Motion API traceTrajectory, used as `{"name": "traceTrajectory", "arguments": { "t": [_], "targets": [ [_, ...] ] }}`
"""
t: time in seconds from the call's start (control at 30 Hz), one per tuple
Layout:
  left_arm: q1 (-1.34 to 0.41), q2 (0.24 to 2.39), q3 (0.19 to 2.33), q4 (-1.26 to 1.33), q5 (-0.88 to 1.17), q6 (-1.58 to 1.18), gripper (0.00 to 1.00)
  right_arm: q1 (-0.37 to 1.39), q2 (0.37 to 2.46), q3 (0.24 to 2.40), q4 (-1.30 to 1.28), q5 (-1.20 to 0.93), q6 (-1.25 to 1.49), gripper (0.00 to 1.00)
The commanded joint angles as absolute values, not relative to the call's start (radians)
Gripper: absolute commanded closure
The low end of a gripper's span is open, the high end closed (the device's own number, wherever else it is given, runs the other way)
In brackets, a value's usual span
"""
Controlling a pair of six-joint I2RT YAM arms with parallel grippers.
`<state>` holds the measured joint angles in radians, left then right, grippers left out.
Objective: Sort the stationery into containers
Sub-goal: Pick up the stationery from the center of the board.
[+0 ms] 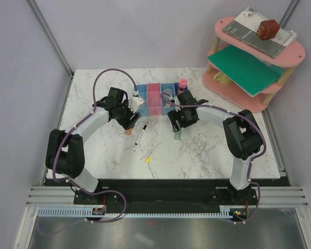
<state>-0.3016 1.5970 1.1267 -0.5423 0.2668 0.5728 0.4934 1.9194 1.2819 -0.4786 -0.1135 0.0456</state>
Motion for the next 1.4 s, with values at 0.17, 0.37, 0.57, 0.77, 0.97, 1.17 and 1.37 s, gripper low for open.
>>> {"name": "traceTrajectory", "arguments": {
  "t": [0.17, 0.37, 0.57, 0.77, 0.97, 1.17, 1.37],
  "targets": [
    [-0.298, 1.67, 1.109, -0.485, 0.235, 0.485, 0.33, 0.511, 1.899, 1.21, -0.543, -0.046, 0.009, 0.18],
    [-0.296, 1.719, 1.075, -0.43, 0.166, 0.48, 0.35, 0.548, 1.913, 1.207, -0.531, -0.029, 0.014, 0.19],
    [-0.296, 1.762, 1.057, -0.393, 0.147, 0.474, 0.36, 0.569, 1.931, 1.221, -0.526, -0.008, 0.017, 0.2],
    [-0.296, 1.799, 1.051, -0.365, 0.146, 0.46, 0.39, 0.569, 1.933, 1.21, -0.514, -0.006, 0.017, 0.25],
    [-0.296, 1.824, 1.052, -0.364, 0.15, 0.454, 0.59, 0.572, 1.936, 1.21, -0.514, 0.017, 0.014, 0.37],
    [-0.296, 1.816, 1.045, -0.371, 0.163, 0.451, 0.8, 0.584, 1.928, 1.2, -0.512, 0.026, 0.008, 0.44],
    [-0.296, 1.809, 1.039, -0.382, 0.178, 0.439, 0.98, 0.6, 1.921, 1.19, -0.514, 0.041, 0.008, 0.62]
  ]
}}
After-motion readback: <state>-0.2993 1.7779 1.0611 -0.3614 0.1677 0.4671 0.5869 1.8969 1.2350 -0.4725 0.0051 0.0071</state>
